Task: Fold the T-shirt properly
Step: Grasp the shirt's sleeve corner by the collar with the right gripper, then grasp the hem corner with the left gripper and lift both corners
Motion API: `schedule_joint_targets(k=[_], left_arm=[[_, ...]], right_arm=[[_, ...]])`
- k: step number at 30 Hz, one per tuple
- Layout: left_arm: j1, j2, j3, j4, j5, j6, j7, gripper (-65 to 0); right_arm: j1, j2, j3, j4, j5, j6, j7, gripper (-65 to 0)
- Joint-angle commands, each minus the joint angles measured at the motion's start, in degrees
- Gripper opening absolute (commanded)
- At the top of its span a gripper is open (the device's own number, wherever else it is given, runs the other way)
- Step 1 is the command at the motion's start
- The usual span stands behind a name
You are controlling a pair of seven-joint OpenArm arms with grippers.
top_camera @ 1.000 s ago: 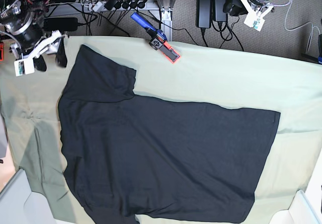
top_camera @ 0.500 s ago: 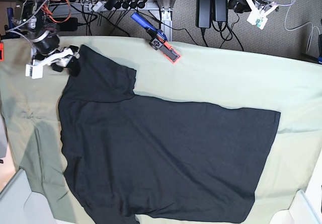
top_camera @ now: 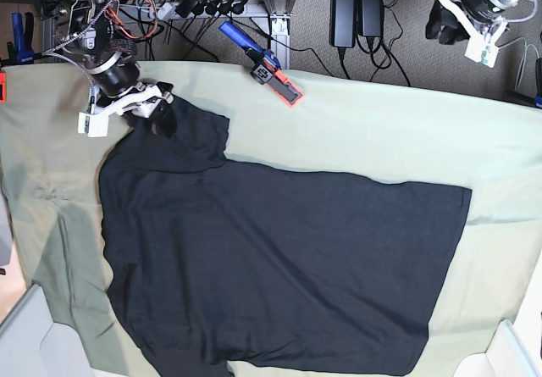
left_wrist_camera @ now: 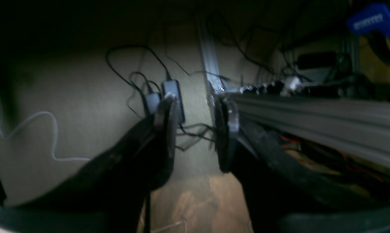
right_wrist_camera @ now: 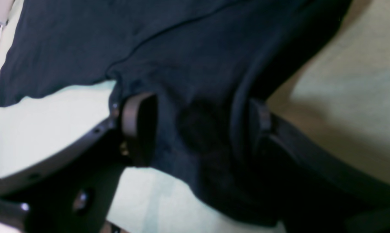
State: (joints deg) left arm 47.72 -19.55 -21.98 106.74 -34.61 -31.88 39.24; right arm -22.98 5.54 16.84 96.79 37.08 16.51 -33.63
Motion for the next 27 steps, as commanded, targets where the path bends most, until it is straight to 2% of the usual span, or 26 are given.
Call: schedule_joint_targets(k=[1,6,14,20,24,27], left_arm=[[0.11,-1.33,-1.05,1.01,-1.44,-0.48,-0.81,-39.2],[-3.87,-4.61,-3.13,1.01,-4.74,-0.48,-0.83,-33.0],[-16.92,-9.51,-3.1,-2.05,-5.27,1.22,-0.92,-33.0],[-32.17,-12.55,-1.53,-17.75,-7.65,1.22,-1.73,-32.9],[-42.32,-14.62,3.56,-29.46,-10.16,1.2,-1.44,-32.9],[-48.06,-14.69,7.26,-36.17,-12.02,1.2,-0.57,-32.9]], right_arm=[[-0.37,-0.02,-0.42,0.04,-0.68,-1.07,-2.99,-31.1],[-0.35,0.0,-0.42,0.04,-0.7,-1.07,-1.79,-63.8],[-0.22,0.0,-0.42,0.04,-5.42,-1.05,-0.83,-65.0],[-0.24,0.0,-0.42,0.04,-5.46,-1.05,-0.48,-65.0],[-0.24,-0.02,-0.42,0.04,-8.26,-1.05,-0.46,-65.0],[-0.22,-0.02,-0.42,0.04,-8.85,-1.05,-0.44,-65.0]])
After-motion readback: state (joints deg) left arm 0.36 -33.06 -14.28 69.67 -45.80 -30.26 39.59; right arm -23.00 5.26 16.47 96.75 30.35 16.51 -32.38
